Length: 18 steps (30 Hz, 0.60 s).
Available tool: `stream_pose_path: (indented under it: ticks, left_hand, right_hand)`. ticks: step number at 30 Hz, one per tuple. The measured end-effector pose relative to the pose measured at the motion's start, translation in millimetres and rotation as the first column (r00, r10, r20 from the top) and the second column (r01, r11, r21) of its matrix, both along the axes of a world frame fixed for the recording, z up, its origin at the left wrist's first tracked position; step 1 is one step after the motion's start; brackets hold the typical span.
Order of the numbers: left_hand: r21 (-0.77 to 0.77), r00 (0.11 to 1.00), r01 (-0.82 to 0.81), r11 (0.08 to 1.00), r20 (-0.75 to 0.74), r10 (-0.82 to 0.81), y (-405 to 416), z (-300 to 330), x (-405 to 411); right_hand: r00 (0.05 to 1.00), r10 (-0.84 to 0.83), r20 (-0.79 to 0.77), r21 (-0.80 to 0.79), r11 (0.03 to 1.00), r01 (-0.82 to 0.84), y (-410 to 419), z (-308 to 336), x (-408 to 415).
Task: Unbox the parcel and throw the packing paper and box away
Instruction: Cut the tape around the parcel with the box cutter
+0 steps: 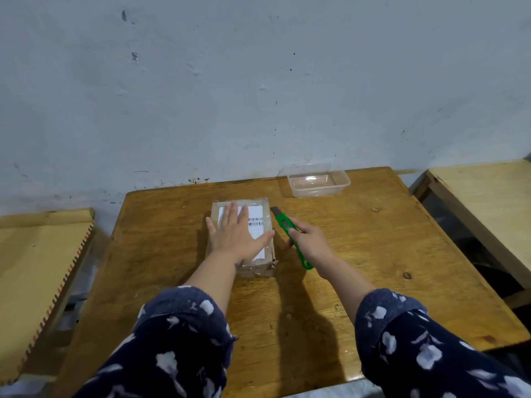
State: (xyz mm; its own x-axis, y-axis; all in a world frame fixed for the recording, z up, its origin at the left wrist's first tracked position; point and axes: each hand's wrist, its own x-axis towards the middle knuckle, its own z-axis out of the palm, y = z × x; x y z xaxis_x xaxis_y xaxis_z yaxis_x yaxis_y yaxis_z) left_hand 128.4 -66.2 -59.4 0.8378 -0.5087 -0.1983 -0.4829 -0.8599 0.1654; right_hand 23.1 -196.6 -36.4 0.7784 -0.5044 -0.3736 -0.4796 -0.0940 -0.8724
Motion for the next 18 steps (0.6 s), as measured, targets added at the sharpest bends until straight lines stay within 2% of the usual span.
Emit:
stream_pose_path:
  ticks: [8, 14, 18]
  left_hand:
    - [0.027, 0.999, -0.044, 0.999, -0.008, 0.044, -14, -5, 13]
    - [0.001, 0.998, -0.057, 0.998, 0.028, 0.057, -16, -7, 12]
    - [0.016, 0.999, -0.006, 1.000, 0.043, 0.005, -10, -12, 13]
  right_hand:
    - [0.999, -0.030, 0.014, 0.099, 0.995, 0.028, -9, -8, 1]
    - [0.999, -0.036, 0.023, 0.089, 0.995, 0.034, -9, -11, 11]
    - [0.999, 0.020, -0.044, 0.037, 0.999, -0.018, -17, -12, 15]
